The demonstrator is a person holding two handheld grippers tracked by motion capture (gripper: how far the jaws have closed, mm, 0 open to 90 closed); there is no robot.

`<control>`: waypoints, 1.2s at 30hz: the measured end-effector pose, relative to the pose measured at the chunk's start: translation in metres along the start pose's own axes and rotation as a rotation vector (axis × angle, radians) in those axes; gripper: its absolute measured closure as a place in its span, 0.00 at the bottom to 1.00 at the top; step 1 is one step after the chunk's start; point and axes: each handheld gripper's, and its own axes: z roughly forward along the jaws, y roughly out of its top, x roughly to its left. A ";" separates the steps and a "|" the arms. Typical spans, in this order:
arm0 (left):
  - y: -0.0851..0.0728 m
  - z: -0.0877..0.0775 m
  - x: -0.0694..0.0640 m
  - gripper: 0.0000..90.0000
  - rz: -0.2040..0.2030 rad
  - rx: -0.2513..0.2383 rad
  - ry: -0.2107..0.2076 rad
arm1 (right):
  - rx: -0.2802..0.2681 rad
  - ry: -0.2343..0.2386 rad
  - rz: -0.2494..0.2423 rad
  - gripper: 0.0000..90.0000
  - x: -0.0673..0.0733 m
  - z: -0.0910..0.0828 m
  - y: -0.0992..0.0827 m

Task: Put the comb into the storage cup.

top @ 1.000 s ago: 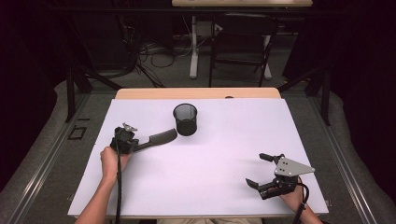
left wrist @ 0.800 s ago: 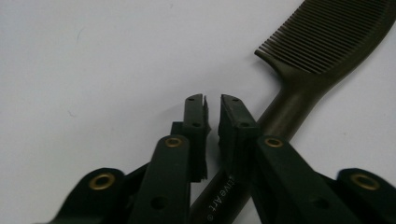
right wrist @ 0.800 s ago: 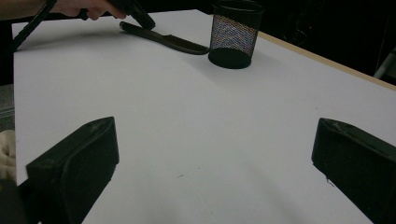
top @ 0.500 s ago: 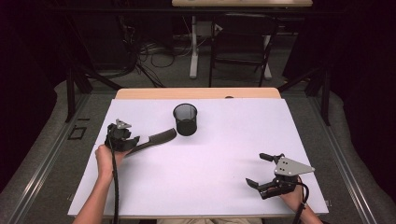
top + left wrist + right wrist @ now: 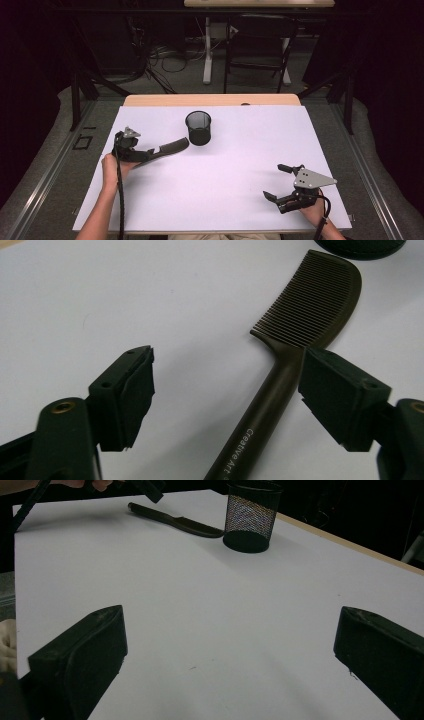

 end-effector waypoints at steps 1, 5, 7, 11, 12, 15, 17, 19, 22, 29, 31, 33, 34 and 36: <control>0.000 0.000 0.000 0.21 0.000 0.000 -0.005 | 0.000 0.000 0.000 0.00 0.000 0.000 0.000; 0.001 0.001 -0.002 0.17 0.016 -0.001 -0.019 | 0.006 0.000 -0.004 0.00 0.000 0.000 0.000; 0.001 0.001 -0.003 0.16 0.023 -0.009 -0.025 | 0.006 0.000 -0.004 0.00 0.000 0.000 0.000; 0.002 0.000 -0.004 0.12 0.033 -0.011 -0.029 | 0.005 0.002 0.000 0.00 0.000 0.000 0.000; 0.002 0.000 -0.004 0.11 0.035 -0.012 -0.032 | 0.005 0.003 0.000 0.00 0.000 0.000 0.000; 0.003 0.000 -0.005 0.08 0.051 -0.015 -0.037 | 0.006 0.001 -0.003 0.00 0.000 0.000 0.000; 0.004 -0.001 -0.006 0.05 0.061 -0.014 -0.040 | 0.005 0.002 -0.001 0.00 0.000 0.000 0.000; 0.005 -0.001 -0.007 0.02 0.074 -0.011 -0.046 | 0.005 0.003 0.001 0.00 0.000 0.000 0.000; 0.007 -0.002 -0.007 0.00 0.094 -0.009 -0.058 | 0.007 0.003 0.006 0.00 0.000 0.001 0.000; 0.010 -0.004 -0.010 0.00 0.157 0.013 -0.078 | 0.009 0.003 0.011 0.00 -0.001 0.002 -0.001; 0.011 -0.004 -0.011 0.00 0.176 0.021 -0.085 | 0.013 0.003 0.010 0.00 -0.001 0.002 -0.001; 0.011 -0.004 -0.012 0.00 0.193 0.036 -0.087 | 0.018 0.004 0.009 0.00 0.000 0.003 -0.001; 0.012 -0.004 -0.013 0.00 0.204 0.041 -0.087 | 0.017 0.004 0.010 0.00 0.000 0.003 -0.001; 0.012 -0.004 -0.013 0.00 0.216 0.050 -0.095 | 0.020 0.005 0.008 0.00 0.000 0.003 -0.001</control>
